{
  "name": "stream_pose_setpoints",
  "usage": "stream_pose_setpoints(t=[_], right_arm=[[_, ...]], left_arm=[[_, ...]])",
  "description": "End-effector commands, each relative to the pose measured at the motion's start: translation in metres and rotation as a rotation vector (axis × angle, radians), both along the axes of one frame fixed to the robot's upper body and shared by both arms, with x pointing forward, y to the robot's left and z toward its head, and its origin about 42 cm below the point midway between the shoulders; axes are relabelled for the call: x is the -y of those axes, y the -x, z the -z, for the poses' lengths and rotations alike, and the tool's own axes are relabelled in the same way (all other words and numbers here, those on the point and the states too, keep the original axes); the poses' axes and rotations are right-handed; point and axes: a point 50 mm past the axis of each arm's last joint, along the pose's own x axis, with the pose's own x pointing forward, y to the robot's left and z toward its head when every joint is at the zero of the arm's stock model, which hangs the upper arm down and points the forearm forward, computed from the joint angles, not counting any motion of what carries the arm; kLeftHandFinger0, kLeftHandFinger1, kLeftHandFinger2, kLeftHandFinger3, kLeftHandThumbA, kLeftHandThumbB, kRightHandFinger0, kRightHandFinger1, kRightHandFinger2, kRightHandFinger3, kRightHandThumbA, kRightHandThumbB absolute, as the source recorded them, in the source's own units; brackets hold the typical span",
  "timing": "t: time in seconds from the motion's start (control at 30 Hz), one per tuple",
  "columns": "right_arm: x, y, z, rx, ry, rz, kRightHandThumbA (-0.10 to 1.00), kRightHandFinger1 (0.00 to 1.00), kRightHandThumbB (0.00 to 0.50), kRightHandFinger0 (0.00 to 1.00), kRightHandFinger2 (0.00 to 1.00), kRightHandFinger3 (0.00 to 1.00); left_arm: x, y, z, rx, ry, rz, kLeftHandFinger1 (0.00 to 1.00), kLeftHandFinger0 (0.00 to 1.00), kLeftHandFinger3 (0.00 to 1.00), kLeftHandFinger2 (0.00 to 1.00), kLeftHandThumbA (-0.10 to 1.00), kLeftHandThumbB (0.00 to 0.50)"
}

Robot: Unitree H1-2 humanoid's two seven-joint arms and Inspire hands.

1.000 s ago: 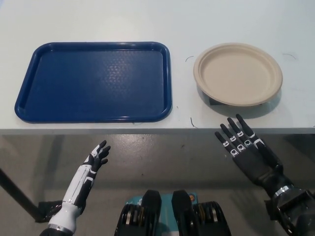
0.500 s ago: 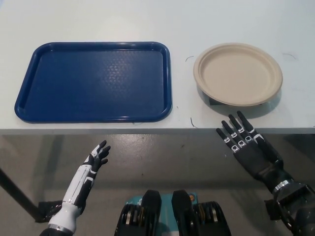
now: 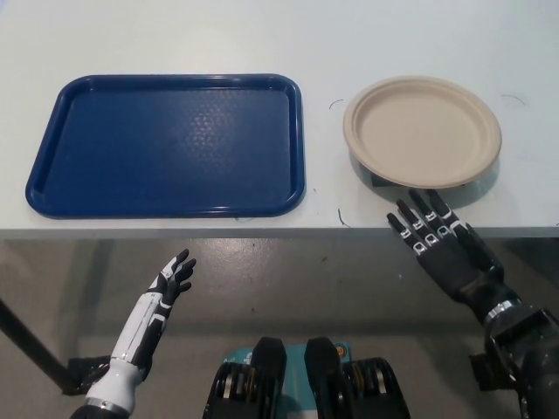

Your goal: Use the right hand to pick up a plate from a leveled surface and place it into a tray on the left side

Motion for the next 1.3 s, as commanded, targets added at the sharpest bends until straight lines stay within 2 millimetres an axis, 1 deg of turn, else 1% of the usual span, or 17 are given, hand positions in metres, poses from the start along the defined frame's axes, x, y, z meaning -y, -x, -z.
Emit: stream_pose_setpoints(t=[0.0, 0.53, 0.63, 0.7, 0.77, 0.8, 0.83, 0.87, 0.9, 0.93, 0.97, 1.0, 1.03, 1.07, 1.1, 1.17, 1.27], right_arm=[[0.003, -0.020, -0.024, 0.062, 0.020, 0.000, 1.00, 1.00, 0.397, 1.00, 1.00, 1.00], [-0.003, -0.041, -0.035, 0.070, 0.017, -0.003, 1.00, 1.00, 0.375, 1.00, 1.00, 1.00], [-0.003, -0.047, -0.039, 0.008, 0.085, 0.011, 1.00, 1.00, 0.400, 1.00, 1.00, 1.00], [-0.003, -0.053, -0.041, -0.067, 0.164, 0.029, 1.00, 1.00, 0.386, 1.00, 1.00, 1.00], [-0.003, -0.055, -0.041, -0.117, 0.209, 0.053, 1.00, 0.81, 0.365, 0.73, 1.00, 1.00], [-0.003, -0.057, -0.043, -0.155, 0.237, 0.078, 1.00, 0.60, 0.349, 0.49, 0.85, 1.00], [-0.004, -0.059, -0.044, -0.220, 0.290, 0.128, 1.00, 0.28, 0.213, 0.08, 0.50, 0.83], [-0.005, -0.060, -0.044, -0.243, 0.308, 0.145, 1.00, 0.27, 0.248, 0.02, 0.52, 0.81], [-0.004, -0.062, -0.043, -0.234, 0.362, 0.174, 1.00, 0.07, 0.128, 0.00, 0.22, 0.24], [-0.003, -0.062, -0.042, -0.218, 0.382, 0.195, 1.00, 0.03, 0.010, 0.00, 0.30, 0.28], [-0.003, -0.062, -0.042, -0.215, 0.375, 0.216, 0.93, 0.05, 0.002, 0.00, 0.35, 0.38], [-0.003, -0.061, -0.042, -0.214, 0.372, 0.231, 0.78, 0.07, 0.000, 0.00, 0.39, 0.53], [-0.003, -0.060, -0.042, -0.210, 0.379, 0.248, 0.64, 0.07, 0.000, 0.00, 0.42, 0.59], [-0.003, -0.059, -0.042, -0.206, 0.387, 0.256, 0.58, 0.08, 0.000, 0.00, 0.42, 0.61], [-0.004, -0.058, -0.042, -0.204, 0.374, 0.259, 0.44, 0.05, 0.000, 0.00, 0.43, 0.61], [-0.003, -0.057, -0.042, -0.201, 0.365, 0.252, 0.42, 0.06, 0.000, 0.00, 0.43, 0.61], [-0.003, -0.053, -0.041, -0.206, 0.363, 0.234, 0.40, 0.10, 0.000, 0.00, 0.48, 0.67]], left_arm=[[-0.004, -0.003, -0.013, 0.067, -0.004, 0.015, 1.00, 1.00, 1.00, 1.00, 1.00, 0.500], [-0.004, -0.003, -0.014, 0.070, -0.005, 0.019, 1.00, 1.00, 1.00, 1.00, 1.00, 0.500], [-0.004, -0.002, -0.014, 0.071, -0.009, 0.016, 1.00, 1.00, 1.00, 1.00, 1.00, 0.500], [-0.004, -0.002, -0.014, 0.076, -0.013, 0.020, 1.00, 1.00, 1.00, 1.00, 1.00, 0.500], [-0.004, -0.002, -0.014, 0.074, -0.016, 0.024, 1.00, 1.00, 1.00, 1.00, 1.00, 0.500], [-0.003, -0.002, -0.013, 0.075, -0.016, 0.024, 1.00, 1.00, 1.00, 1.00, 1.00, 0.500], [-0.003, -0.002, -0.013, 0.076, -0.016, 0.024, 1.00, 1.00, 1.00, 1.00, 1.00, 0.495], [-0.003, -0.002, -0.014, 0.076, -0.016, 0.023, 1.00, 1.00, 1.00, 1.00, 1.00, 0.495], [-0.003, -0.003, -0.014, 0.072, -0.017, 0.026, 1.00, 1.00, 1.00, 1.00, 1.00, 0.500], [-0.004, -0.003, -0.014, 0.073, -0.018, 0.026, 1.00, 1.00, 1.00, 1.00, 1.00, 0.500], [-0.004, -0.003, -0.014, 0.076, -0.022, 0.026, 1.00, 1.00, 1.00, 1.00, 1.00, 0.500], [-0.004, -0.003, -0.014, 0.077, -0.023, 0.026, 1.00, 1.00, 1.00, 1.00, 1.00, 0.500], [-0.004, -0.003, -0.014, 0.077, -0.020, 0.026, 1.00, 1.00, 1.00, 1.00, 1.00, 0.500], [-0.004, -0.003, -0.014, 0.077, -0.018, 0.026, 1.00, 1.00, 1.00, 1.00, 1.00, 0.500], [-0.005, -0.005, -0.015, 0.077, -0.017, 0.026, 1.00, 1.00, 1.00, 1.00, 1.00, 0.500], [-0.004, -0.005, -0.014, 0.074, -0.013, 0.026, 1.00, 1.00, 1.00, 1.00, 1.00, 0.500], [-0.004, -0.004, -0.013, 0.071, -0.015, 0.023, 1.00, 1.00, 1.00, 1.00, 1.00, 0.500]])
